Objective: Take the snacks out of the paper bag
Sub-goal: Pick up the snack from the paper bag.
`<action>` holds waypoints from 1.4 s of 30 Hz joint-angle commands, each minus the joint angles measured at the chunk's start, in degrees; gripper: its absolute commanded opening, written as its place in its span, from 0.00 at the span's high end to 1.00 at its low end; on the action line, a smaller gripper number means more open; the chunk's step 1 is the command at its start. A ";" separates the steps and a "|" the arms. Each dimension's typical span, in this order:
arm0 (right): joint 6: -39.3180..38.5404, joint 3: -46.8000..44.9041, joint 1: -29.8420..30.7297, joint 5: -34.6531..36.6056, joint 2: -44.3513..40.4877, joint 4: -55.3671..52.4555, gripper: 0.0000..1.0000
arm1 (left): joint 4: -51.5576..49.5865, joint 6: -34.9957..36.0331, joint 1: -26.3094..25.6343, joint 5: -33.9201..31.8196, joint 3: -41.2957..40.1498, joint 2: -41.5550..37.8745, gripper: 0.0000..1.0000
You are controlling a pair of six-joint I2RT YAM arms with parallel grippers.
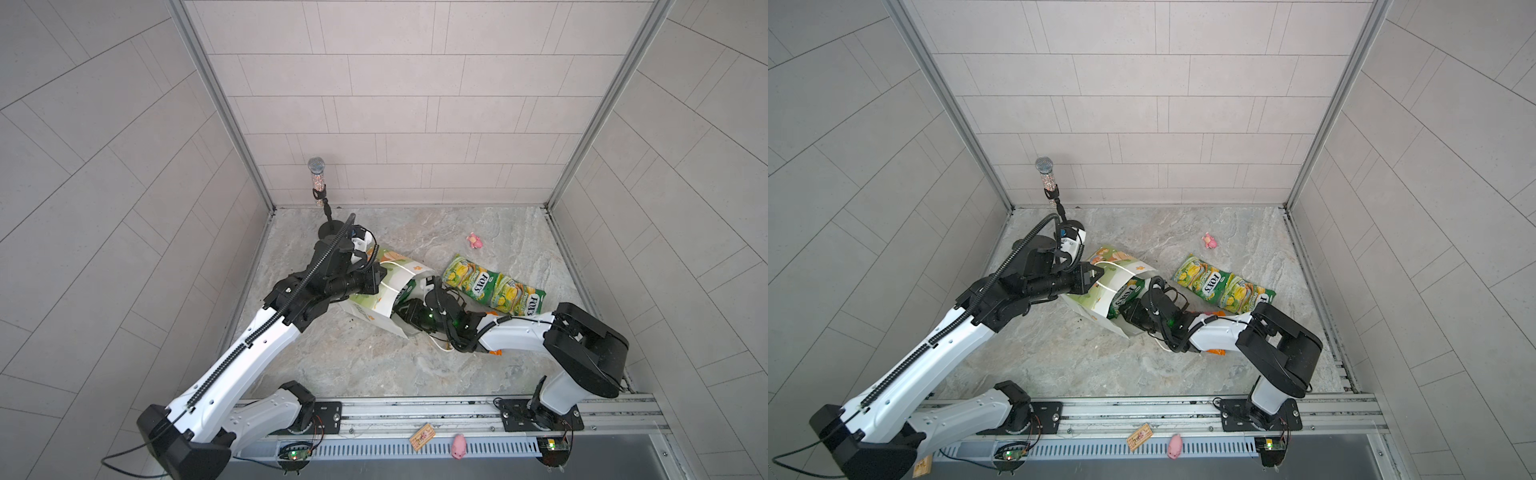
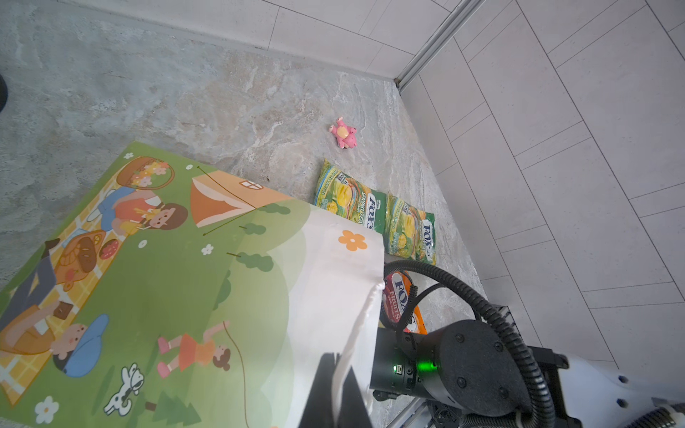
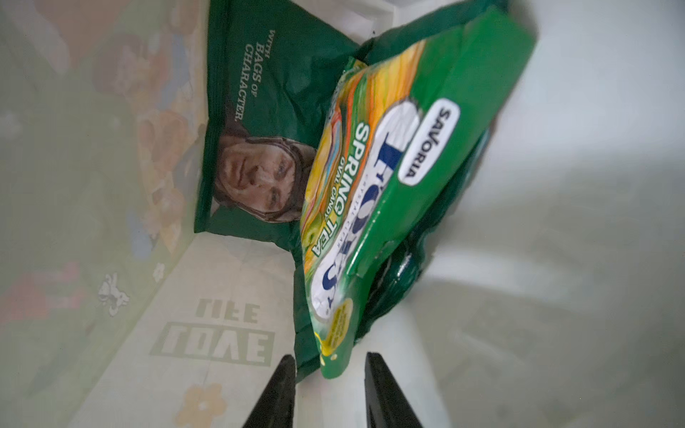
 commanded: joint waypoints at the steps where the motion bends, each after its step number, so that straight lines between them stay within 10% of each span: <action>1: 4.82 0.92 -0.26 3.63 1.30 1.93 0.63 | 0.00 0.88 -0.09 0.55 0.65 -1.38 1.00; 42: 13.61 12.47 -2.29 18.23 10.88 -4.36 0.79 | -0.10 1.49 -0.14 6.00 0.68 -0.17 1.00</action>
